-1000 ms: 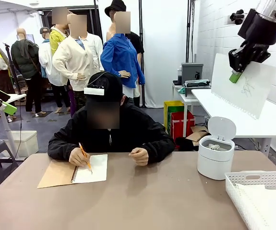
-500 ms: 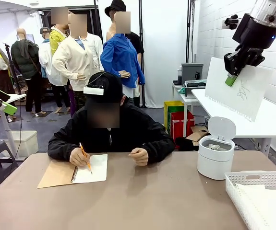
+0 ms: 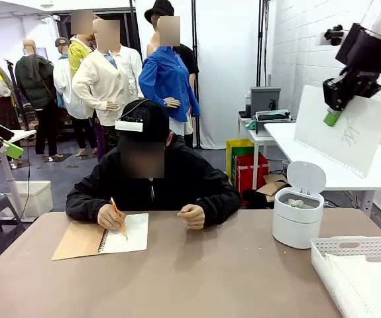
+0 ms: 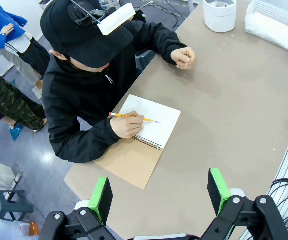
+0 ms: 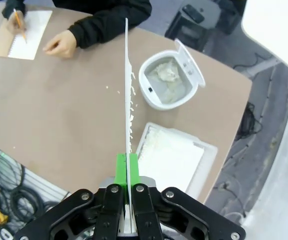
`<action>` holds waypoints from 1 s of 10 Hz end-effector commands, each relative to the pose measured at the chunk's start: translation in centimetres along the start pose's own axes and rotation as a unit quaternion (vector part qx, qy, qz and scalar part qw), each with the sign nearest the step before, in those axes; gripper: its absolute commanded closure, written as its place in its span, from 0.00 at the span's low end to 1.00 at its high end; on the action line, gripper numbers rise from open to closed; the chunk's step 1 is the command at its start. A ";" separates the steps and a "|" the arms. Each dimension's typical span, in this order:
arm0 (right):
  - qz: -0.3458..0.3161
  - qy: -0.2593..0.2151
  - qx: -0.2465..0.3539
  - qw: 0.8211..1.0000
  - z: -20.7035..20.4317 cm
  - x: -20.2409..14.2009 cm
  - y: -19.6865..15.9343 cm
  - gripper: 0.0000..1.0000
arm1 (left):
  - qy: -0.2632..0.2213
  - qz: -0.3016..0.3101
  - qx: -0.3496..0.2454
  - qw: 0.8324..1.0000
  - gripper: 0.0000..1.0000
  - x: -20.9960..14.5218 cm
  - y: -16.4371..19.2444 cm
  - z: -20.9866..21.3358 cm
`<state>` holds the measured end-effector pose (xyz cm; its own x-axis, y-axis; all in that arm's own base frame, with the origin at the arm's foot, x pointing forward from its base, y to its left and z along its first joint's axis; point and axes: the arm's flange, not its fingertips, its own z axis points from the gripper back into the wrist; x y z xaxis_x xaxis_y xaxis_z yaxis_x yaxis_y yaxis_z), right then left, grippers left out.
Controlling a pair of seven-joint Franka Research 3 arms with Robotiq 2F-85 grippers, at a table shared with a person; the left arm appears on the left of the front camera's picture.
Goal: Sort the paper based on its condition.
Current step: If a person hands you a paper, place it in the Organizing basket , and if it's crumpled, put it in the Trash can.
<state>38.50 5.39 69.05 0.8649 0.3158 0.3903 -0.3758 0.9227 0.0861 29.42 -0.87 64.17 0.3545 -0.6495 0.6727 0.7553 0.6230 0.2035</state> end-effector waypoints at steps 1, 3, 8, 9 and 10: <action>-0.027 -0.001 -0.009 1.000 -0.6 -3.3 -0.5 1.00 | -0.002 0.001 0.005 1.000 0.00 0.0 0.1 0.0; -0.041 0.007 0.005 0.999 -1.9 -4.9 -1.3 1.00 | -0.002 0.001 0.005 1.000 0.00 0.0 0.1 0.0; -0.102 0.003 0.016 0.995 -9.1 -10.5 -3.2 1.00 | -0.002 0.001 0.005 1.000 0.00 0.0 0.1 0.0; -0.123 -0.001 0.018 0.992 -10.9 -12.4 -3.8 1.00 | -0.002 0.001 0.005 1.000 0.00 0.0 0.1 0.0; -0.131 -0.009 0.010 0.991 -12.1 -14.0 -3.6 1.00 | -0.002 0.001 0.005 1.000 0.00 0.0 0.1 0.0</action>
<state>33.29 0.25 53.69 0.9380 0.1109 0.3285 -0.1787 0.9666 0.1839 29.41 -0.87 64.18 0.3544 -0.6495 0.6727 0.7553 0.6230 0.2035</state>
